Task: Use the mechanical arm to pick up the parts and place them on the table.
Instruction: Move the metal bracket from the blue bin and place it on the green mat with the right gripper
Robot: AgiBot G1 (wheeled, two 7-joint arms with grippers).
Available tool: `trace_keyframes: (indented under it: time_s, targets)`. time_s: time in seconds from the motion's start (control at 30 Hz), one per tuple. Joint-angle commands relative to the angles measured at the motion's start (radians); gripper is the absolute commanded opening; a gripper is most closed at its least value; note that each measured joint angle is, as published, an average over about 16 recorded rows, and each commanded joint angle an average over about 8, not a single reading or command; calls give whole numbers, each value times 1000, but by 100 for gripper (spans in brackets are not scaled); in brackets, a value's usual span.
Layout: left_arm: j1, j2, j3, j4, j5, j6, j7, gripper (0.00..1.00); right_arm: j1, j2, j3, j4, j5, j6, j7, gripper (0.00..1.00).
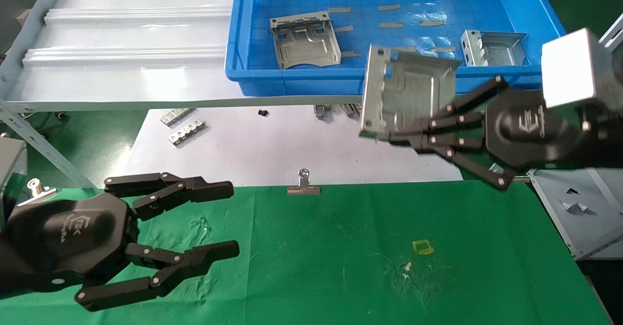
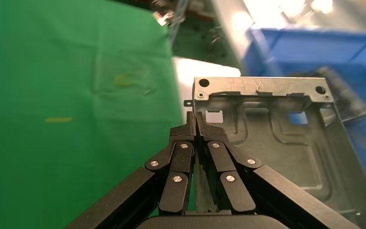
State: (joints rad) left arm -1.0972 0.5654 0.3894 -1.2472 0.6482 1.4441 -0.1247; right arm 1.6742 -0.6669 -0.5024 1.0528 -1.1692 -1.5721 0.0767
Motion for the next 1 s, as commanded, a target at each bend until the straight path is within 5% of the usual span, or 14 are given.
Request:
trace_keyframes:
  time_s: [0.03,0.2,0.37,0.63,1.0]
  targets:
    - [0,0,0,0,0,0,0,100,-47,43,-7,34,32,-13,-20,0]
    - [0,0,0,0,0,0,0,100,-104,70,-99,62,-10,-6,-63,0]
    - [0,0,0,0,0,0,0,100,-99,4,-208,16,-159,8,-113,0]
    - [0,0,0,0,0,0,0,100,-43,-168,-319,-228,-352,48,-255,0]
    - [0,0,0,0,0,0,0,100,22,-281,-356,-524,-413,48,-420,0]
